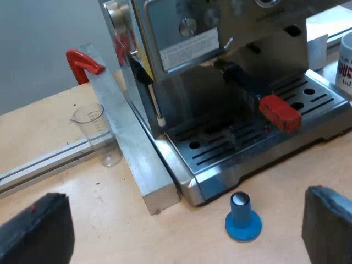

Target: Put the handle in the coffee machine

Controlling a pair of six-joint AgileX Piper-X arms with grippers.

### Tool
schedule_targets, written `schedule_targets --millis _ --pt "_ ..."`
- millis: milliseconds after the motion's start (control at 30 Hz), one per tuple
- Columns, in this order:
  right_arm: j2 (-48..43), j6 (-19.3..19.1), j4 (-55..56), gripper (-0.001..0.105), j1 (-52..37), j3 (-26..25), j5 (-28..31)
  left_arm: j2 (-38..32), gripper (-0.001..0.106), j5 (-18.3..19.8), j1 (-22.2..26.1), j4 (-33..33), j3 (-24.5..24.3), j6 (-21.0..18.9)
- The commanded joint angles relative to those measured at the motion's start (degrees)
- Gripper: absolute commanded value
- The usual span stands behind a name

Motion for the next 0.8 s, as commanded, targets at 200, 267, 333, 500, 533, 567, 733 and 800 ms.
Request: schedule_targets --millis 200,267,333,500,533,567,733,800 --pt "-8.21 -0.92 4.85 0.067 -0.23 -0.57 -0.04 -7.48 0.085 0.57 -0.08 2.33 2.44 0.97" --pt "-7.98 -1.04 6.99 0.067 -0.23 -0.91 0.06 -8.77 0.085 0.73 -0.08 2.33 3.44 1.09" --pt "-8.00 -1.03 7.48 0.067 -0.23 -0.43 -1.25 -9.36 0.085 1.07 -0.08 2.33 4.06 1.09" --pt "-8.08 -1.03 7.38 0.067 -0.23 0.76 -1.20 -9.41 0.085 3.43 -0.83 2.08 4.15 0.99" --pt "-8.08 -1.03 7.03 0.067 -0.23 1.09 -1.05 -9.41 0.085 5.19 -1.15 2.12 4.15 0.99" --pt "-8.08 -1.03 6.44 0.067 -0.23 1.66 -1.06 -9.41 0.085 6.17 -1.35 1.91 4.15 0.99" --pt "-7.94 -1.03 3.88 0.067 -0.23 5.15 -0.84 -9.41 0.085 7.15 -2.24 -0.54 4.48 1.15" --pt "-7.94 -0.56 3.05 0.067 -0.23 7.11 0.27 -9.41 0.085 4.05 -2.40 -2.70 5.18 -1.37"
